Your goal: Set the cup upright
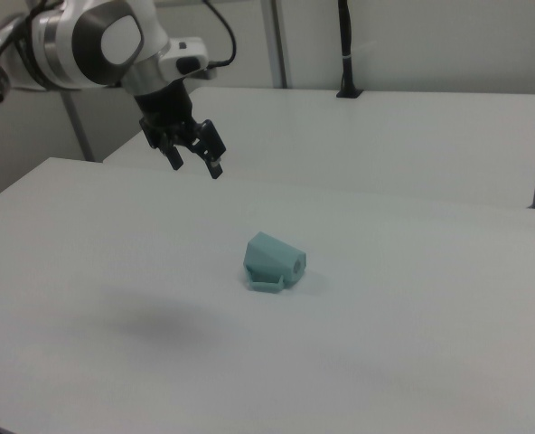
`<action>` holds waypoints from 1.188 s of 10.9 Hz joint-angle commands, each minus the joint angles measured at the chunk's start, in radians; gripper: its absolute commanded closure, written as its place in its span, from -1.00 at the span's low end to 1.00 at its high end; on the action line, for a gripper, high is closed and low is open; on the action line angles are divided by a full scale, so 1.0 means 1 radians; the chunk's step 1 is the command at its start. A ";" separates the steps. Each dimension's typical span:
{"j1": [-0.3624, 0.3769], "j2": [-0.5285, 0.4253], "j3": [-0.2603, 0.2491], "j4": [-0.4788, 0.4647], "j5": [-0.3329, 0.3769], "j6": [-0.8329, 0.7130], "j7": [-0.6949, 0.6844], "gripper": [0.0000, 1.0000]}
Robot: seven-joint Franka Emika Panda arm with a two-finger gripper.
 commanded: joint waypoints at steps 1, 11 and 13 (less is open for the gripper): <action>0.153 0.184 -0.018 0.126 -0.239 0.002 0.202 -1.00; 0.330 0.499 -0.018 0.169 -0.976 -0.096 0.418 -1.00; 0.330 0.534 -0.018 0.167 -1.002 -0.133 0.456 -1.00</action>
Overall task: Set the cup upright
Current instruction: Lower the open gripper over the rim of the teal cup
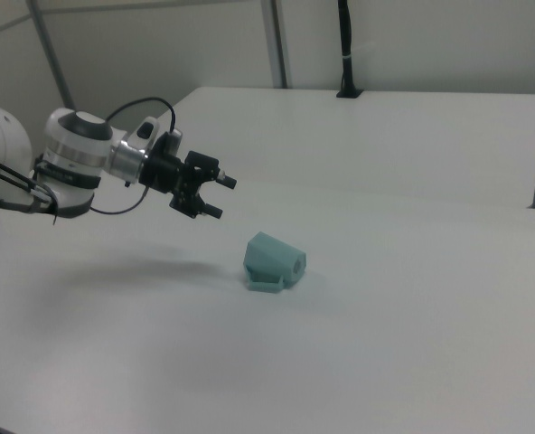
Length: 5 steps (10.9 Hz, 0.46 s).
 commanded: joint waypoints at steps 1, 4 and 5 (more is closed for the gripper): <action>0.017 0.060 -0.018 0.034 -0.038 -0.072 0.074 -1.00; -0.001 0.074 -0.019 0.027 -0.034 -0.137 0.195 -1.00; -0.009 0.094 -0.019 0.025 -0.034 -0.135 0.212 -1.00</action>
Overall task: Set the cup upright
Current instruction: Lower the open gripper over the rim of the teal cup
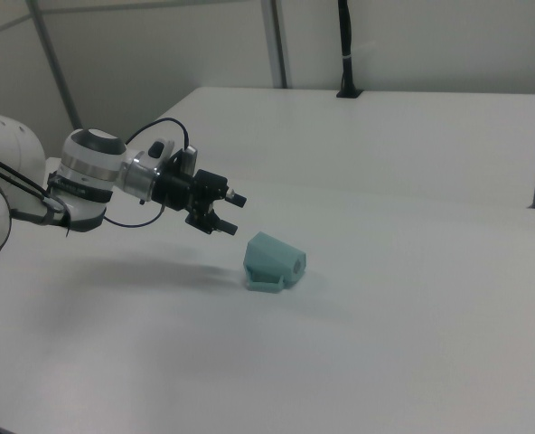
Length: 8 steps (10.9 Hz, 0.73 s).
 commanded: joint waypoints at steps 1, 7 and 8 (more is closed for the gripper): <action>-0.016 0.050 -0.007 0.018 -0.010 -0.028 0.074 -1.00; -0.047 0.083 -0.006 0.021 -0.015 -0.003 0.074 -1.00; -0.047 0.083 -0.007 0.021 -0.015 -0.003 0.074 -1.00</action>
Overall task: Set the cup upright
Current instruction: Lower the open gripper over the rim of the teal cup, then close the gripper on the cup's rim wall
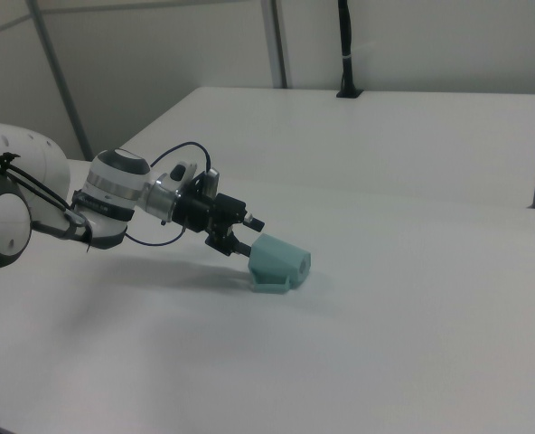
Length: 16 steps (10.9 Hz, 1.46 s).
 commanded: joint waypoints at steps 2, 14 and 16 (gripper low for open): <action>-0.005 0.012 -0.001 0.018 -0.031 0.018 0.016 -1.00; -0.031 0.046 -0.004 0.018 -0.067 0.111 0.011 1.00; -0.029 0.040 -0.002 0.020 -0.061 0.111 -0.001 1.00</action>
